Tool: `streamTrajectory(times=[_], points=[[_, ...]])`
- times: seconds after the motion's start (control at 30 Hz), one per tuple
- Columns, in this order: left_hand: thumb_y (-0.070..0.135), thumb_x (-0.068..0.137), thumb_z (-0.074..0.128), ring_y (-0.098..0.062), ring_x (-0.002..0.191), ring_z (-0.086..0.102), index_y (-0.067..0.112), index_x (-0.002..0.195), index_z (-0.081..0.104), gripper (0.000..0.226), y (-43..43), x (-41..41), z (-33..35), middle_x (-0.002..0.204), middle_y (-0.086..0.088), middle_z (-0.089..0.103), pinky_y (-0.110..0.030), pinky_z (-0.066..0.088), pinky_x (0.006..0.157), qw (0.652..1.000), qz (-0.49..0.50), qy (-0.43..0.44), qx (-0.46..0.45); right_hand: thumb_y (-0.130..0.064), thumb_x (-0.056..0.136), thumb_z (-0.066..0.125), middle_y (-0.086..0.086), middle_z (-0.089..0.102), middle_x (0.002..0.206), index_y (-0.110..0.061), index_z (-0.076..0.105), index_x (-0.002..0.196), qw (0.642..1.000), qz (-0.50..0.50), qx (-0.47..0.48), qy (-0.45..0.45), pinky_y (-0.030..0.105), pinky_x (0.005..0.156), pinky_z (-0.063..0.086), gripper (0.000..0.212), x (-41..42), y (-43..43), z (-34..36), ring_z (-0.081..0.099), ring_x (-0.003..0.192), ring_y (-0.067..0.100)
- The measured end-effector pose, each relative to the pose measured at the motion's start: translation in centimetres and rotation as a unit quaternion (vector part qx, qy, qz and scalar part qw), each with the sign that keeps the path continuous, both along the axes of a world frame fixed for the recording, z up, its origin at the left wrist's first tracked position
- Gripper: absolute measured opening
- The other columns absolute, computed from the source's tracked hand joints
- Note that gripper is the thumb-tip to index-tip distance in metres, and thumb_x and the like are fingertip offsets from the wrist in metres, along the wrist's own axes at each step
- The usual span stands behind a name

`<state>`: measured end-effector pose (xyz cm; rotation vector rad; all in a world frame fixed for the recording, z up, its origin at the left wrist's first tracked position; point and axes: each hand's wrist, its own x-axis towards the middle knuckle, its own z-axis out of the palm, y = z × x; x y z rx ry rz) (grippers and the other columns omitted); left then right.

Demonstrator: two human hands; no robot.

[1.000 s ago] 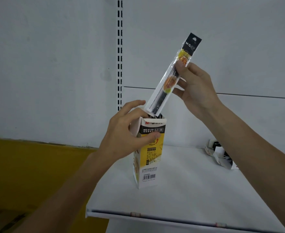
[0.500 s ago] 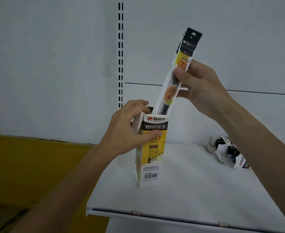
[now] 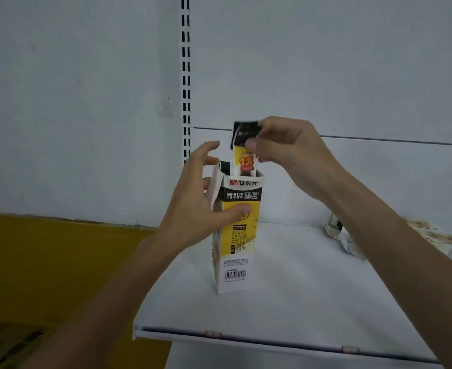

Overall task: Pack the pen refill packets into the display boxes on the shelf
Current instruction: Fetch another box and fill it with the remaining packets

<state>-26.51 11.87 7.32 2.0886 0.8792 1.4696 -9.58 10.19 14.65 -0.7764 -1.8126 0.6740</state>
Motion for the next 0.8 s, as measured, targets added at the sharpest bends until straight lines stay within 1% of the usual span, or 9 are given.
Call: streamTrajectory(times=[0.07,0.13,0.23,0.27,0.4,0.47,0.6,0.7,0.8], points=[[0.029,0.056,0.083,-0.005,0.092,0.060,0.057,0.112,0.022,0.087,-0.1,0.1,-0.2,0.110,0.023,0.038,-0.012,0.051,0.063,1.000,0.012,-0.024,-0.004,-0.001,0.082,0.064,-0.003,0.065,0.070,0.002,0.063,0.082,0.997,-0.020,-0.009,-0.079,0.020,0.072,0.045,0.003,0.0,-0.3,-0.7,0.059,0.069,0.004],[0.043,0.048,0.079,-0.009,0.095,0.059,0.059,0.112,0.021,0.088,-0.1,0.2,-0.3,0.112,0.017,0.040,-0.011,0.049,0.065,0.998,0.036,-0.041,-0.014,-0.005,0.083,0.064,-0.002,0.065,0.074,0.005,0.065,0.084,0.993,-0.048,-0.013,-0.109,0.028,0.076,0.044,0.010,0.2,-0.6,-1.2,0.059,0.074,0.007],[0.054,0.043,0.072,-0.004,0.094,0.057,0.054,0.117,0.020,0.090,0.0,0.3,-0.8,0.110,0.008,0.049,-0.012,0.044,0.069,0.995,0.051,-0.060,-0.059,-0.023,0.085,0.064,-0.010,0.069,0.077,-0.016,0.070,0.081,0.987,-0.089,0.014,-0.134,0.039,0.078,0.047,0.011,0.4,-1.0,-1.0,0.062,0.079,0.010],[0.055,0.043,0.070,-0.002,0.092,0.057,0.049,0.120,0.021,0.092,0.0,0.4,-1.0,0.111,0.005,0.052,-0.012,0.043,0.068,0.992,0.045,-0.076,-0.085,-0.031,0.084,0.061,-0.011,0.070,0.080,-0.022,0.070,0.081,0.984,-0.105,0.028,-0.139,0.039,0.081,0.047,0.013,0.4,-1.2,-1.1,0.062,0.083,0.007],[0.049,0.045,0.069,-0.004,0.091,0.057,0.038,0.125,0.030,0.090,0.2,0.2,-1.9,0.115,0.002,0.051,-0.015,0.044,0.066,0.980,0.035,-0.137,-0.141,-0.044,0.082,0.053,-0.012,0.067,0.092,-0.026,0.056,0.096,0.974,-0.139,0.077,-0.164,0.012,0.084,0.039,0.023,-0.4,-1.9,-2.1,0.058,0.098,0.000],[0.047,0.047,0.069,-0.010,0.096,0.057,0.037,0.126,0.031,0.089,0.1,0.2,-2.1,0.118,0.002,0.050,-0.017,0.046,0.068,0.978,0.035,-0.145,-0.147,-0.045,0.082,0.049,-0.014,0.060,0.089,-0.020,0.057,0.096,0.961,-0.153,0.115,-0.201,0.015,0.082,0.040,0.030,-1.1,-2.0,-2.8,0.057,0.097,0.006],[0.044,0.050,0.070,-0.001,0.092,0.056,0.037,0.126,0.032,0.086,-0.1,0.0,-1.9,0.116,0.004,0.050,-0.011,0.043,0.063,0.975,0.025,-0.144,-0.167,-0.045,0.087,0.050,-0.008,0.058,0.085,-0.011,0.064,0.093,0.947,-0.150,0.123,-0.258,0.024,0.079,0.041,0.038,-1.7,-2.0,-2.4,0.054,0.091,0.009],[0.047,0.049,0.069,-0.014,0.105,0.057,0.036,0.120,0.037,0.079,-0.1,-0.2,-1.8,0.127,-0.003,0.052,-0.022,0.047,0.077,0.974,0.025,-0.133,-0.181,-0.037,0.085,0.062,-0.011,0.064,0.090,-0.020,0.064,0.091,0.959,-0.134,0.117,-0.222,0.020,0.083,0.042,0.018,-1.2,-2.1,-1.1,0.057,0.091,0.001],[0.046,0.053,0.066,-0.018,0.111,0.055,0.033,0.119,0.039,0.073,-0.2,-0.4,-1.7,0.129,-0.004,0.052,-0.029,0.046,0.083,0.974,0.023,-0.120,-0.193,-0.027,0.082,0.069,-0.015,0.069,0.091,-0.025,0.059,0.096,0.965,-0.125,0.143,-0.178,0.011,0.086,0.041,0.017,-0.9,-2.2,-0.8,0.059,0.097,-0.003]])
